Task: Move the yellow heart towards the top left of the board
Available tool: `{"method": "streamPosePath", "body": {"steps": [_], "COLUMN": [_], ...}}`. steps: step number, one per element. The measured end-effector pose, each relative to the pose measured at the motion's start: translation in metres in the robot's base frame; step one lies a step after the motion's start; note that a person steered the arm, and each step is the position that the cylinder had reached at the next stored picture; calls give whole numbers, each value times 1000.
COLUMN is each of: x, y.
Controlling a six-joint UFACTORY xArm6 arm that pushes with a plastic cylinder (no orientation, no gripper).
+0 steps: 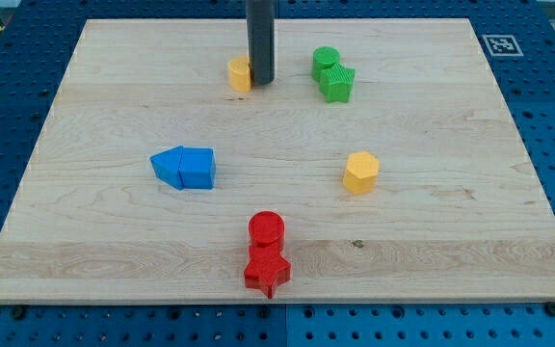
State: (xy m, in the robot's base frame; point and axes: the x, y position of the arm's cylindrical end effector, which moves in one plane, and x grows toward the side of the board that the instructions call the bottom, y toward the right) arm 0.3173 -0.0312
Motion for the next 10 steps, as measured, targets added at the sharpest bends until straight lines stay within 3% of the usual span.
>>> {"method": "streamPosePath", "body": {"steps": [5,8,10], "x": [-18,7,23], "y": [-97,-70,-92]}}
